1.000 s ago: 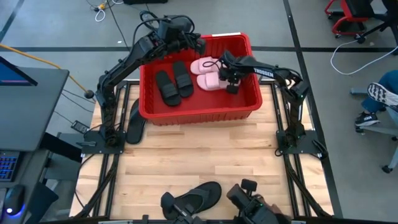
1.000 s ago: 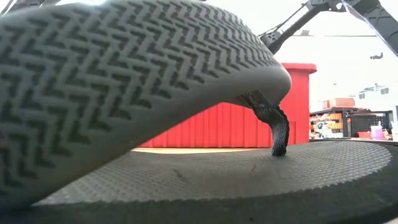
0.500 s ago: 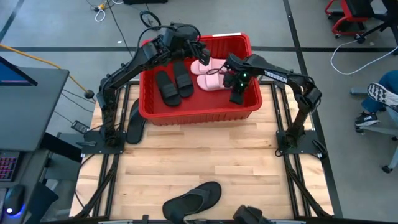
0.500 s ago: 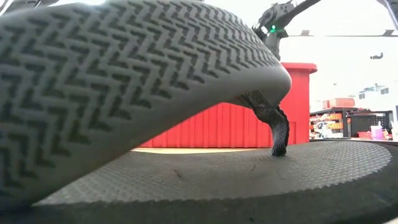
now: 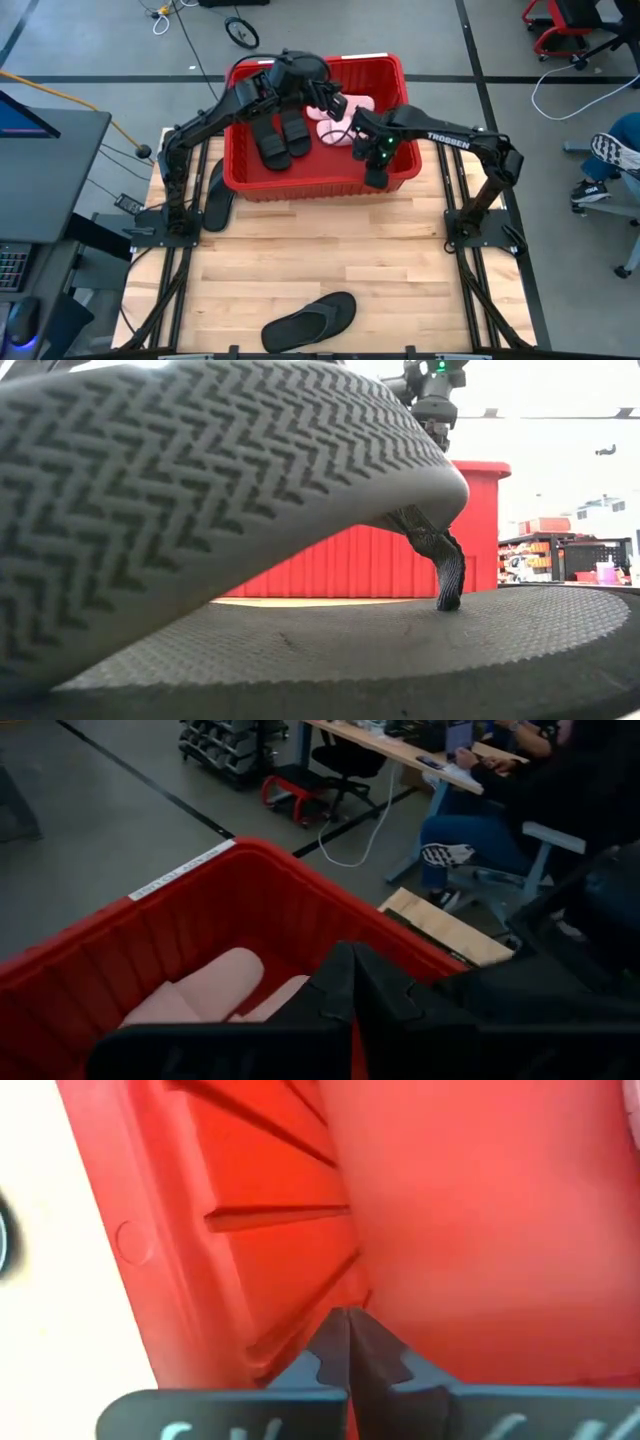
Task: Pick and place slides into bin
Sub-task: Adjust the red bin, then put the top black slipper in the red bin
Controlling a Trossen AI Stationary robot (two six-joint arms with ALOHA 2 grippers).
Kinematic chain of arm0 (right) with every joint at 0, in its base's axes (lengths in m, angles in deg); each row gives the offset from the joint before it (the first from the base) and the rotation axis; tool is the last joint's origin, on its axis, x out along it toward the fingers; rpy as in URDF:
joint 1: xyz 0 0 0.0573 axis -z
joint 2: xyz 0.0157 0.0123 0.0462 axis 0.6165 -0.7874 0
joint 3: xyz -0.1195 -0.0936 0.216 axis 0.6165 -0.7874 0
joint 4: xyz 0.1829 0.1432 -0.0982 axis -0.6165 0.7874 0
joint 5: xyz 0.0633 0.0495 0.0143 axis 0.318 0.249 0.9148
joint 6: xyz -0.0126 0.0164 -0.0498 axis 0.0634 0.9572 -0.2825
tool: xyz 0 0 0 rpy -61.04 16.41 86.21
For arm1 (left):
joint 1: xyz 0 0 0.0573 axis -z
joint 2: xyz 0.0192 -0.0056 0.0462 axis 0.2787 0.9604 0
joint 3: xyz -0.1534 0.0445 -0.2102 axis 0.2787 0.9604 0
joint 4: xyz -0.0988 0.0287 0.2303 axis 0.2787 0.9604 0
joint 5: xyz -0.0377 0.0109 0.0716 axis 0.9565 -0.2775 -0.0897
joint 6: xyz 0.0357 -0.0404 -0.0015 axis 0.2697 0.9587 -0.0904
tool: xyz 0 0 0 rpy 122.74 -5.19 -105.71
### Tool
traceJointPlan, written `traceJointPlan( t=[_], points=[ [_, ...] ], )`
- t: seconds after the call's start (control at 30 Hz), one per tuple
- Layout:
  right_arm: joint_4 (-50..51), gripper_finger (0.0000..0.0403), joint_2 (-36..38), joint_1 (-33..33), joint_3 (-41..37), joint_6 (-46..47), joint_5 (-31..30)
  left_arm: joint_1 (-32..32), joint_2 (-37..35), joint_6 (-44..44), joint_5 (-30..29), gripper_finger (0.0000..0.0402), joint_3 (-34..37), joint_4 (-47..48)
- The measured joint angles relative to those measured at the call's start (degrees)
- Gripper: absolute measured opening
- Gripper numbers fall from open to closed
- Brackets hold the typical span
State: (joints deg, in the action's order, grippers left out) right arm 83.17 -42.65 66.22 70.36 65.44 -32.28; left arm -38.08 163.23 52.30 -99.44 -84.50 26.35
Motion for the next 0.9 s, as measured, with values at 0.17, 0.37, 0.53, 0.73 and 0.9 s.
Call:
traceJointPlan(
  t=[0.17,0.37,0.53,0.73,0.9],
  points=[
    [-0.3,0.0,0.0,-4.7,0.0,2.5,-2.2,1.4,0.0,0.0,0.0,0.0007,0.0,0.0],
    [-0.3,0.0,0.0,-9.3,0.0,5.8,-6.2,2.7,0.0,-0.1,-0.1,0.0005,0.0,-0.1],
    [-1.6,0.0,0.9,-11.7,0.5,6.3,-24.2,2.9,-0.8,-2.0,-7.0,0.0007,0.1,-0.7],
    [-0.9,0.0,8.1,-12.4,3.6,11.3,-31.6,3.4,-7.7,-3.4,-9.3,0.0007,-0.5,-0.9],
    [-4.3,0.0001,19.6,-13.9,4.0,14.7,-31.3,5.6,-13.1,-3.0,-9.0,0.0011,-0.6,2.8]
  ],
)
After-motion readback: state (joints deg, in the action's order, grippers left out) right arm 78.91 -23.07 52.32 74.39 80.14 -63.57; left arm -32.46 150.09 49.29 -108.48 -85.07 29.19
